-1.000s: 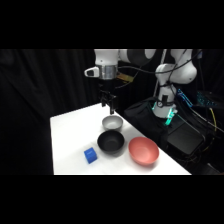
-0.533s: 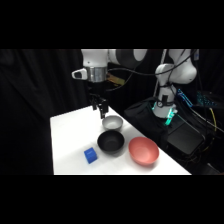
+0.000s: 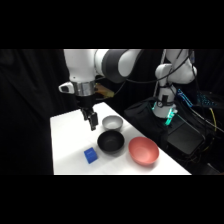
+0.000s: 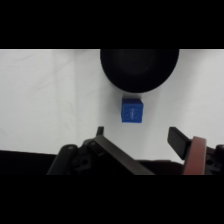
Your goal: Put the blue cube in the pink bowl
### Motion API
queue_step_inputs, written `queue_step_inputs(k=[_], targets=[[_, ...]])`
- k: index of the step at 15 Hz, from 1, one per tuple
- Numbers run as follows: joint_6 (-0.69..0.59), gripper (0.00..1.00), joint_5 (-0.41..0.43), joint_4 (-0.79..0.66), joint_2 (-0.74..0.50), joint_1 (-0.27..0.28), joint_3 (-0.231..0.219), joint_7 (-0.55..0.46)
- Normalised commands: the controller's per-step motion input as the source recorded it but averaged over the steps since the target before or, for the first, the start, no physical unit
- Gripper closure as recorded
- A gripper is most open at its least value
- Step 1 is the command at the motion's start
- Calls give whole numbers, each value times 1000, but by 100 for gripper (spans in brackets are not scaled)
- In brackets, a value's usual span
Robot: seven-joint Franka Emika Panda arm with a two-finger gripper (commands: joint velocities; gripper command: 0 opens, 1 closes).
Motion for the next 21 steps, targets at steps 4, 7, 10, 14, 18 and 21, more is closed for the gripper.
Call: queue_step_inputs(k=[4, 7, 10, 14, 18, 21], targets=[[134, 0, 23, 318, 333, 34, -47, 80], [141, 0, 76, 251, 300, 42, -26, 73], [127, 0, 150, 215, 267, 29, 16, 30], [131, 0, 125, 199, 240, 32, 13, 21], [124, 0, 88, 224, 250, 32, -16, 29], [92, 0, 113, 237, 244, 23, 7, 10]])
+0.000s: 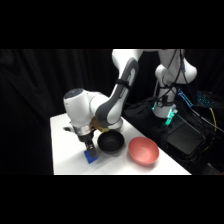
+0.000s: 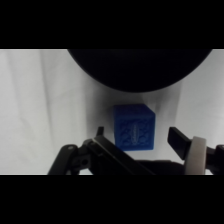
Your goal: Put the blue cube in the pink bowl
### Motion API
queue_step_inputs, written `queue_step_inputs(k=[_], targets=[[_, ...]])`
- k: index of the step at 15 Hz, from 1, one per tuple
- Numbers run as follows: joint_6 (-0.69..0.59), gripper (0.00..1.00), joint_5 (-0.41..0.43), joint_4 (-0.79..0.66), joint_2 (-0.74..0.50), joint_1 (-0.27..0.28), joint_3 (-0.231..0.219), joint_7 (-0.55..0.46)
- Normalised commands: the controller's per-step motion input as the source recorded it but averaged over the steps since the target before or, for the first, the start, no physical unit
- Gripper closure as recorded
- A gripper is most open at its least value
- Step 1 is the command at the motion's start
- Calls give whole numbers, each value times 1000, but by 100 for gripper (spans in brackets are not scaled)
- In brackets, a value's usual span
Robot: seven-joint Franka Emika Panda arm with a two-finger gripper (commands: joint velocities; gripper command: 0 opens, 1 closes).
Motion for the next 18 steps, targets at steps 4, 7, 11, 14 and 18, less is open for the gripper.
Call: queue_step_inputs(k=[4, 7, 11, 14, 18], targets=[[99, 25, 111, 229, 207, 21, 17, -1], [142, 52, 56, 117, 75, 64, -46, 72], [96, 76, 39, -98, -162, 89, -68, 95], [-107, 77, 13, -201, -324, 98, -68, 63], [-355, 77, -41, -182, -415, 110, -91, 74]])
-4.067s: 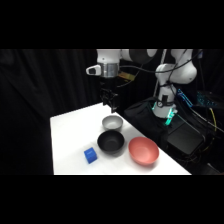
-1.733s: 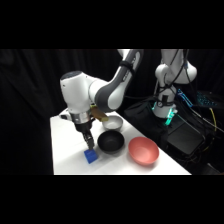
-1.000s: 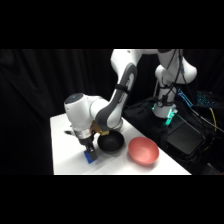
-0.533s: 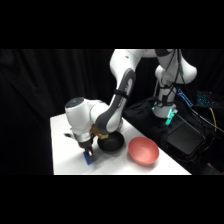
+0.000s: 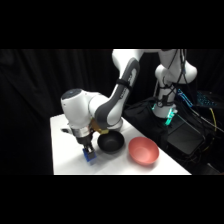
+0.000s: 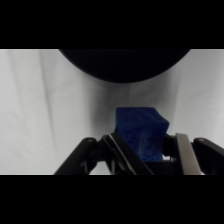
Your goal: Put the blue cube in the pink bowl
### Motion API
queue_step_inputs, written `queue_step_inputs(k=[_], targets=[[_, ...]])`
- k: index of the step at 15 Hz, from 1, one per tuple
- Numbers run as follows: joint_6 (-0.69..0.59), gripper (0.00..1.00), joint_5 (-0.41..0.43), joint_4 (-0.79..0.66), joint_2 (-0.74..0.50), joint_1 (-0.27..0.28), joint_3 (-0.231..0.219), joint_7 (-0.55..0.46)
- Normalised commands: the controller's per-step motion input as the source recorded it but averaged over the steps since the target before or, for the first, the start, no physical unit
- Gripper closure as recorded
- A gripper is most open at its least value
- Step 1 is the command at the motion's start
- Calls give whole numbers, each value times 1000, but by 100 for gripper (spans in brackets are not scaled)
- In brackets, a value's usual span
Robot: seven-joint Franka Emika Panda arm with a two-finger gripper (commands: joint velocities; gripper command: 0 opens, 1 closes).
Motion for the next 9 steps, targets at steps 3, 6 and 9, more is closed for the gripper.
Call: queue_step_inputs(k=[3, 6, 9], targets=[[-405, 77, -69, -110, -397, 70, -82, 61], [-344, 77, -95, -89, -373, 46, -73, 60], [-269, 77, -134, -124, -380, 46, -65, 80]])
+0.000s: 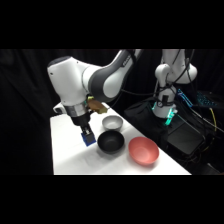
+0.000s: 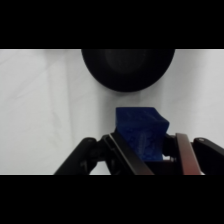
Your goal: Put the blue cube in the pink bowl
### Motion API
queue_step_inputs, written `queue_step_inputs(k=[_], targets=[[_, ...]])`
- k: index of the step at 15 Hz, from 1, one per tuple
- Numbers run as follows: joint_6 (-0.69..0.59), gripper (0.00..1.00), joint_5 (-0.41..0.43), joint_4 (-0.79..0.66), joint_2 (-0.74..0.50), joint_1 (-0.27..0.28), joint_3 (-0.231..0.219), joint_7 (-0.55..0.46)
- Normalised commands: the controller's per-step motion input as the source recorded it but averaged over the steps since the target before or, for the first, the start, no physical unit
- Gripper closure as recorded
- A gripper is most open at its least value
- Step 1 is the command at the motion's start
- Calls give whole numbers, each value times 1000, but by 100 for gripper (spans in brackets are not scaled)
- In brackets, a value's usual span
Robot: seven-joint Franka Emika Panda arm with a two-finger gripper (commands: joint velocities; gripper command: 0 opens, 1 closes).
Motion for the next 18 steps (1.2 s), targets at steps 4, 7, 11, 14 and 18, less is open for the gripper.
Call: queue_step_inputs(k=[4, 7, 11, 14, 18], targets=[[-155, 77, -113, -251, -403, 50, -26, 100], [29, 77, -92, -509, -525, 85, 31, 141], [112, 77, -120, -621, -593, 119, 72, 217], [170, 77, -110, -572, -518, 93, 101, 225], [203, 77, -94, -474, -394, 51, 95, 197]])
